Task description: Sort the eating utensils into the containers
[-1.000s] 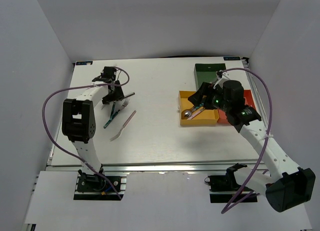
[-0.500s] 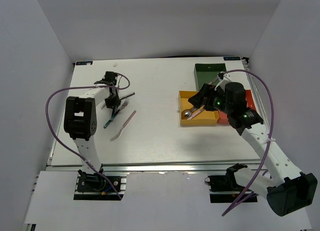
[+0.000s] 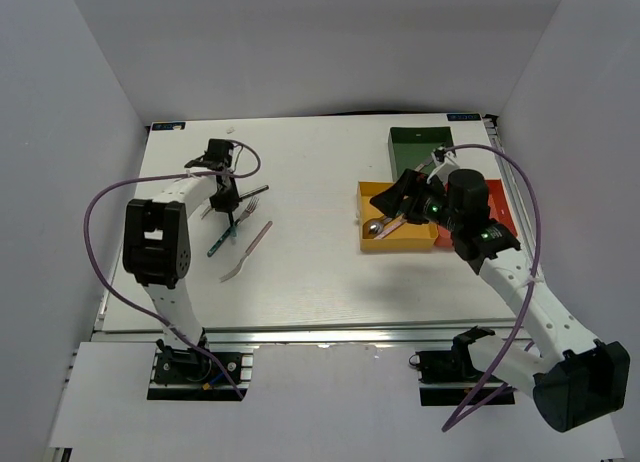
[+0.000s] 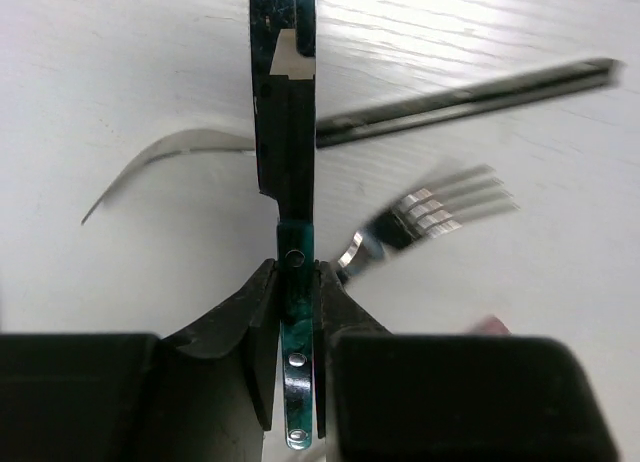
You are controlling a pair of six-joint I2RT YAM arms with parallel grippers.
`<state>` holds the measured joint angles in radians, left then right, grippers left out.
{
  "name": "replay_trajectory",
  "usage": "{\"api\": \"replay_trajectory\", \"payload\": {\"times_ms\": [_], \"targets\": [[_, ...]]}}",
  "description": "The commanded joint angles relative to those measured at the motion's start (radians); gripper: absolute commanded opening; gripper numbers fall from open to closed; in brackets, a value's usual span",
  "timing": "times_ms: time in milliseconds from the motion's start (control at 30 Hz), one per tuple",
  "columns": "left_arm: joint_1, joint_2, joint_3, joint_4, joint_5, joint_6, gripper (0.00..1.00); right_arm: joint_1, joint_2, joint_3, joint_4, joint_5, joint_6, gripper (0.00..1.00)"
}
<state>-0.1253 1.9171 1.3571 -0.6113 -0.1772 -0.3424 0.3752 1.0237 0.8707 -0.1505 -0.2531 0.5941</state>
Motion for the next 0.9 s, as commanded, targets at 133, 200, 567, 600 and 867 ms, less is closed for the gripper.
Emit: {"api": "replay_trajectory", "payload": {"times_ms": [133,200,567,600,867], "targets": [[-0.141,-0.351,-0.083,0.127,0.294,-0.026,0.00,0.025,0.093,-0.079,0.406,-0.227,0.188,0.89],[-0.201,-0.453,-0.159,0.214,0.375,-0.053,0.00,0.047,0.137,-0.061,0.410,-0.189,0.220,0.89],[-0.388,-0.555,-0.340,0.548,0.504,-0.213,0.00,0.146,0.387,0.135,0.410,-0.028,0.309,0.87],[-0.392,-0.549,-0.340,0.547,0.501,-0.213,0.00,0.151,0.395,0.142,0.410,-0.023,0.306,0.86],[-0.421,-0.506,-0.343,0.556,0.512,-0.224,0.00,0.189,0.499,0.226,0.408,-0.012,0.271,0.82]]}}
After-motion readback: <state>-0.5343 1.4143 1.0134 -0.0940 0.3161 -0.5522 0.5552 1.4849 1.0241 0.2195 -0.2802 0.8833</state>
